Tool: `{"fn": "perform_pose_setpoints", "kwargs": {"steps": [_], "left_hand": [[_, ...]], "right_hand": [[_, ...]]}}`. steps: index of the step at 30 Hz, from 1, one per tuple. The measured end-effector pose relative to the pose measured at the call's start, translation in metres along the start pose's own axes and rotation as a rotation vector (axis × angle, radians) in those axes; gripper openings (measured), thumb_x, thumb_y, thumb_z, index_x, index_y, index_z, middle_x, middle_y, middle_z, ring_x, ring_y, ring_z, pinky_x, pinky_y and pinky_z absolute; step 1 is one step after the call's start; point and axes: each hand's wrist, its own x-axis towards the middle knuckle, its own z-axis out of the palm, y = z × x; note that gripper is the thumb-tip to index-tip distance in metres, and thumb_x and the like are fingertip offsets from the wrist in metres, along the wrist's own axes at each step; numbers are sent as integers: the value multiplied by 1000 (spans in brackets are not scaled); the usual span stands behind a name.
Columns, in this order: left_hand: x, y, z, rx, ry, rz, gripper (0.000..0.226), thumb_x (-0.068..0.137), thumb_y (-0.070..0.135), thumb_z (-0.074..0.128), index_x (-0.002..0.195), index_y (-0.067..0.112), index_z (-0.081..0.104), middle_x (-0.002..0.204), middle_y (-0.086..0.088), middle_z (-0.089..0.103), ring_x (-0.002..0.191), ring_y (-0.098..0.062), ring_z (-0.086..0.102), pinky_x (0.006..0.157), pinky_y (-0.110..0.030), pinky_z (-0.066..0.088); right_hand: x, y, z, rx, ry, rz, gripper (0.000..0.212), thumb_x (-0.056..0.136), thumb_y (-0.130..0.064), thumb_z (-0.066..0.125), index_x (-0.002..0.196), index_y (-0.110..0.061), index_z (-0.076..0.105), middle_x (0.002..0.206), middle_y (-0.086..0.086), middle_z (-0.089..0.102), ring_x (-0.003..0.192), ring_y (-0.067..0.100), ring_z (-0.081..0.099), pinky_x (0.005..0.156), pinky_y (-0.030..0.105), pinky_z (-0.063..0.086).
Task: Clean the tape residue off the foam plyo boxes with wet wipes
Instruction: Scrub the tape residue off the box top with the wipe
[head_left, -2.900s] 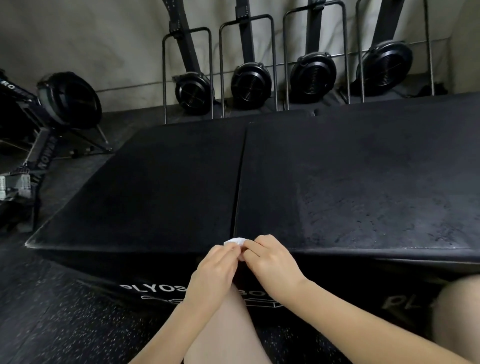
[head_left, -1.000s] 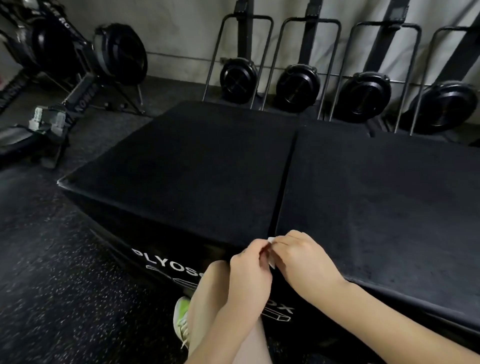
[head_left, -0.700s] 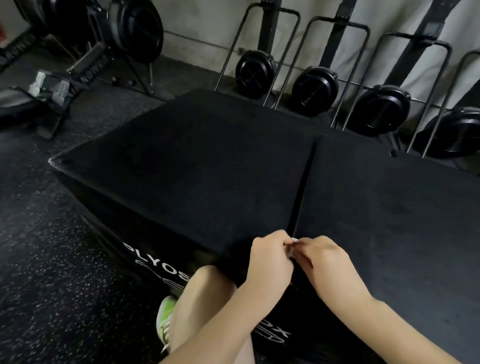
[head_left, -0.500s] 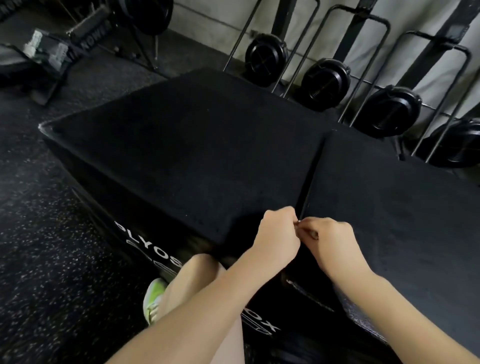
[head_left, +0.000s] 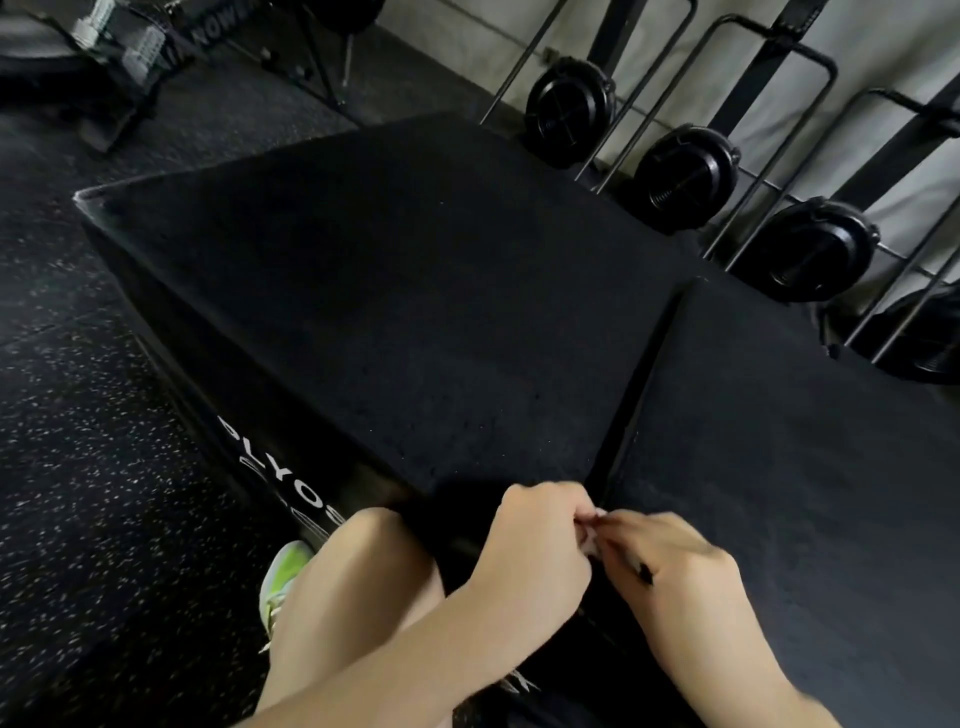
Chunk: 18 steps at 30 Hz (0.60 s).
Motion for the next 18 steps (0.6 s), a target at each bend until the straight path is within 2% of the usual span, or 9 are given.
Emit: {"fn": "perform_pose_setpoints", "kwargs": {"steps": [2,4,5,7,8,10,14,16,18], "left_hand": [[32,3,11,4,41,41,15,86,14,64,93,23,72,89,-3,70,84,-21,65,77,-32,54],[69,11,23,37,73,67,11,85,12,62,90,19,69,88,-7,69,82,-27,64,71,-33,52],[87,17,27,60,84,71,10,85,12,61,89,18,67,89,-9,68,82,-29,64,70,-34,51],[116,25,32,77,66,65,8,87,10,59,89,16,64,92,-10,65,83,-31,63,71,-39,54],[125,28,33,89,41,69,8,88,9,59,89,15,64,94,-10,64,84,-30,63,72,-41,56],[129,29,28,133,-23,101,7,88,8,60,90,13,63,97,-10,62,87,-28,60,76,-43,56],[93,17,13,134,-87,145,4,85,9,62,82,12,62,93,-10,64,84,-28,62,76,-43,56],[74,11,8,77,-120,141,9,87,8,59,86,10,67,98,-9,69,90,-27,64,79,-40,56],[68,9,7,0,-120,116,18,91,8,56,92,13,72,105,-7,72,95,-24,66,84,-36,56]], "right_hand": [[23,18,2,-68,15,19,10,81,-22,69,86,-26,77,85,-12,72,76,11,64,70,14,47],[51,37,4,-153,27,57,7,83,-20,69,79,-20,75,78,-3,72,70,23,67,62,35,54],[65,48,5,-169,18,103,12,88,-18,69,78,-17,75,74,0,71,68,27,67,59,38,54],[86,66,6,-127,-11,198,15,92,-15,72,77,-14,75,69,1,69,63,28,65,61,34,49],[91,72,7,-95,-11,231,13,91,-13,73,78,-15,76,67,1,69,61,26,63,60,25,44],[92,75,7,-74,-9,265,10,87,-12,76,78,-18,77,67,1,71,59,23,62,63,16,41],[63,56,0,-49,-14,198,14,77,-18,86,74,-29,78,73,-5,74,62,15,67,65,19,45],[46,45,-3,-33,19,126,16,73,-14,89,77,-27,79,81,-10,76,65,8,67,66,16,46],[38,45,1,-3,72,99,19,71,-7,90,80,-21,80,88,-11,77,70,8,70,68,18,49]]}}
